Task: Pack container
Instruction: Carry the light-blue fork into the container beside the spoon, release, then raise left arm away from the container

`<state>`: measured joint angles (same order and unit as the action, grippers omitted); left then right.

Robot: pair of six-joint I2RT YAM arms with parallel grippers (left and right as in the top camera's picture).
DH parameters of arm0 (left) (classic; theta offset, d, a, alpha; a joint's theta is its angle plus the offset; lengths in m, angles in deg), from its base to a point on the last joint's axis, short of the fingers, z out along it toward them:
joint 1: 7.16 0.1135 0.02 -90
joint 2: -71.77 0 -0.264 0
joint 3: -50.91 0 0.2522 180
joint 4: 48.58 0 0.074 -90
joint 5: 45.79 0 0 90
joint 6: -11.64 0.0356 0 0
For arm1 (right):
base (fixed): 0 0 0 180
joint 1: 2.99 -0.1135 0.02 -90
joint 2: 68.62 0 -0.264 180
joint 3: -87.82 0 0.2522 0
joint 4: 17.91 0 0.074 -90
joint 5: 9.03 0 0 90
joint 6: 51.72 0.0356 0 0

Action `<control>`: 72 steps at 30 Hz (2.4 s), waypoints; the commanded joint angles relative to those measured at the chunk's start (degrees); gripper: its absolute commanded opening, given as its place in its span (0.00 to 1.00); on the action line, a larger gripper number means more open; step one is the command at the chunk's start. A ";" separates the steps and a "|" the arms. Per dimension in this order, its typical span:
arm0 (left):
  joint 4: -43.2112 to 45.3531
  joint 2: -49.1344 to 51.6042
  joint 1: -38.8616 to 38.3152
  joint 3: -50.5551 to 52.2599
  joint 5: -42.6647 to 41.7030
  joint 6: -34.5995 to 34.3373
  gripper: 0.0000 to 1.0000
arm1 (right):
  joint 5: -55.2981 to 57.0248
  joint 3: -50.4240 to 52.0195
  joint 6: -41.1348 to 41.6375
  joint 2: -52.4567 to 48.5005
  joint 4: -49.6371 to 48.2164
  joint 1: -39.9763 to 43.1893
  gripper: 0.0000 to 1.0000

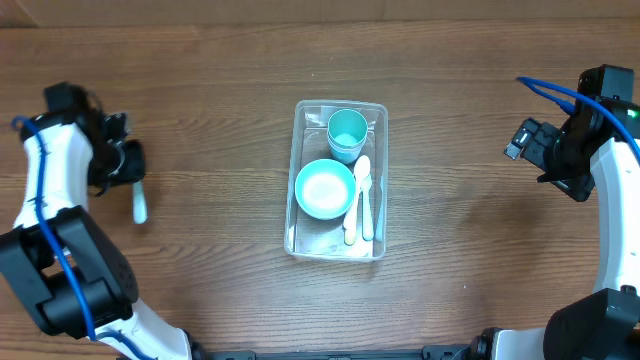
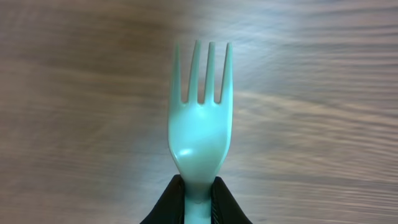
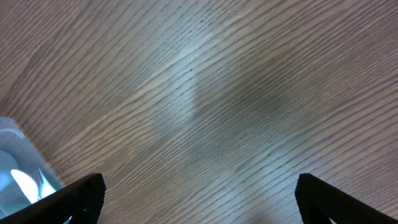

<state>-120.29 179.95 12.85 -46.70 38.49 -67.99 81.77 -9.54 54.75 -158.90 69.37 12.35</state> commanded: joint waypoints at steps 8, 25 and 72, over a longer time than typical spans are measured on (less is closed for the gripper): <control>-3.45 0.33 -22.99 -12.35 -1.44 -12.02 0.10 | -0.02 -1.22 -0.02 1.60 -0.13 0.07 1.00; -3.02 0.33 -53.44 -22.77 -5.95 -26.23 0.15 | -0.02 -1.22 -0.02 1.60 -0.13 0.07 1.00; -10.38 -1.79 -18.80 -22.82 4.85 -29.66 1.00 | -0.02 -1.22 -0.02 1.60 -0.13 0.07 1.00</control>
<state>-130.52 180.16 -6.62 -68.02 41.05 -98.94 81.79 -9.54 54.75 -158.87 69.39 12.35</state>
